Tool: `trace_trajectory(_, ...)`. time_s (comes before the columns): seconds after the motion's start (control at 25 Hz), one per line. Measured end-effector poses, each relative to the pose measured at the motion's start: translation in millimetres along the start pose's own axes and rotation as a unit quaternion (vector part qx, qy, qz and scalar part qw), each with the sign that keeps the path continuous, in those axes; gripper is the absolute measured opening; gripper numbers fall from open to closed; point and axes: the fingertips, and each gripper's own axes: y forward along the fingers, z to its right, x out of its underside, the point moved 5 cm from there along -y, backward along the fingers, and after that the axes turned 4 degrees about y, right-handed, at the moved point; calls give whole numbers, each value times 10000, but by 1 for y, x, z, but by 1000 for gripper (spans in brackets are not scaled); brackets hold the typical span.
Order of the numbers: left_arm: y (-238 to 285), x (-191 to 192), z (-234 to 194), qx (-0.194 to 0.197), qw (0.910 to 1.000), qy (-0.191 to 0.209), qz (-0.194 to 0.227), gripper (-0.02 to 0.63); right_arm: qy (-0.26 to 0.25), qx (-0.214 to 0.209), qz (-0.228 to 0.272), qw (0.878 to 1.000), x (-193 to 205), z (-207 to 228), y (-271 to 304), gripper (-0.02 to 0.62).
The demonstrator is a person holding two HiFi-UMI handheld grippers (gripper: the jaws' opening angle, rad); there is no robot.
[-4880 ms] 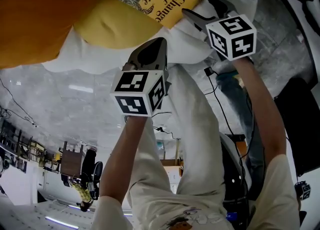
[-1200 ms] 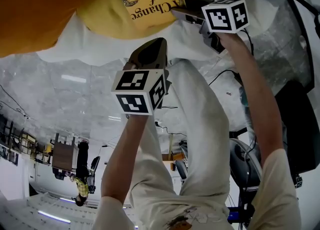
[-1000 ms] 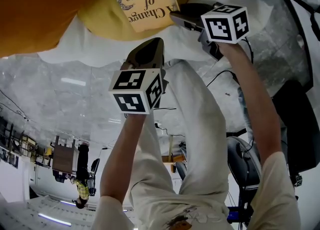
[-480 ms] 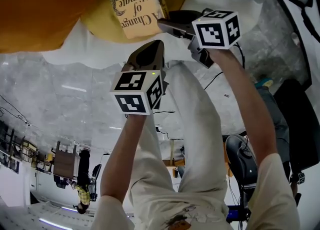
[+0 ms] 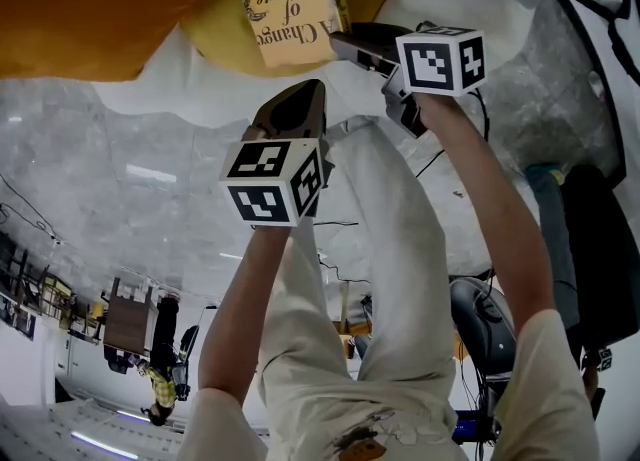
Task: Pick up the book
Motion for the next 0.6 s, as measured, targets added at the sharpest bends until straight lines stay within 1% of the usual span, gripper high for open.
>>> trace_trajectory(0.24,-11,-8,-9,25,10000,38,-10,3,-78,137,26,9999,-3,-11,-5,161)
trace_trajectory(0.6,-33,-20,-2,127,9998,163,25,3,-97,405,130,9990,2,-32,-23,161)
